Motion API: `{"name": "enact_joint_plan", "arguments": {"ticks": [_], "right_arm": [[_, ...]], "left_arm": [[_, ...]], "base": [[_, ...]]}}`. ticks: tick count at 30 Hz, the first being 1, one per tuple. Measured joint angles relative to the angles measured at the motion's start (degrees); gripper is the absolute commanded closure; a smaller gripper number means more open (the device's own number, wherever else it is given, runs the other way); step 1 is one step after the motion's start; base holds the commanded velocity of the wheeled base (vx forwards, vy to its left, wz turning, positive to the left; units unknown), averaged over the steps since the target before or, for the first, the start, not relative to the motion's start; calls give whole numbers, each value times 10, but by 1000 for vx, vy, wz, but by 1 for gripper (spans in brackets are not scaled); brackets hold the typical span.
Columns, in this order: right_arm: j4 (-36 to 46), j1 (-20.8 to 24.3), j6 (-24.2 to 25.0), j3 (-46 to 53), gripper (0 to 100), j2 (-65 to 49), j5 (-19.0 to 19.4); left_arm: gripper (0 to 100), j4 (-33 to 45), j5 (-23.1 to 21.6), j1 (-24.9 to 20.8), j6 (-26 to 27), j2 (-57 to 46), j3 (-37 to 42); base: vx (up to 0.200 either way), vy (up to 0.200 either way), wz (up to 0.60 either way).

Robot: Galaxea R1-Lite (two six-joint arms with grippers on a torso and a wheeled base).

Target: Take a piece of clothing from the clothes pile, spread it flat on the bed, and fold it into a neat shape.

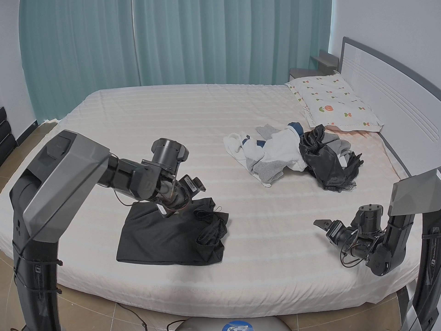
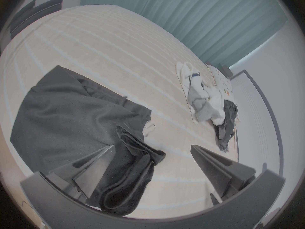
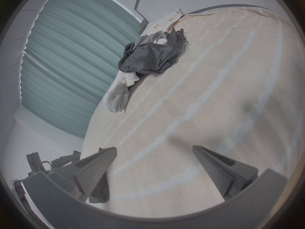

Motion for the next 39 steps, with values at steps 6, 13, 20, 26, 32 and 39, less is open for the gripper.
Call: {"name": "enact_joint_plan", "arguments": {"ticks": [6,13,20,26,32,39], "right_arm": [[-2,0,-1,3,0,2,0],[-10,0,-2,4,0,8,0],[-11,5,-2,3,0,10,-1],[-13,13,-2,0,0,10,-5],[-33,14,-2,3,0,10,-6],[-35,1,-4,5,0,-1,-7]], "left_arm": [[0,-1,-48,51,-19,-32,51],[0,-31,-107,94,-27,-53,105],[0,-138,-137,131,-34,-69,189],[0,-195,-167,156,-71,-75,232],[0,-199,-176,175,-70,-75,242],[0,-201,-178,187,-69,-75,247]], "base": [[0,0,0],[0,171,0],[0,200,0],[0,200,0],[0,200,0],[0,200,0]]}}
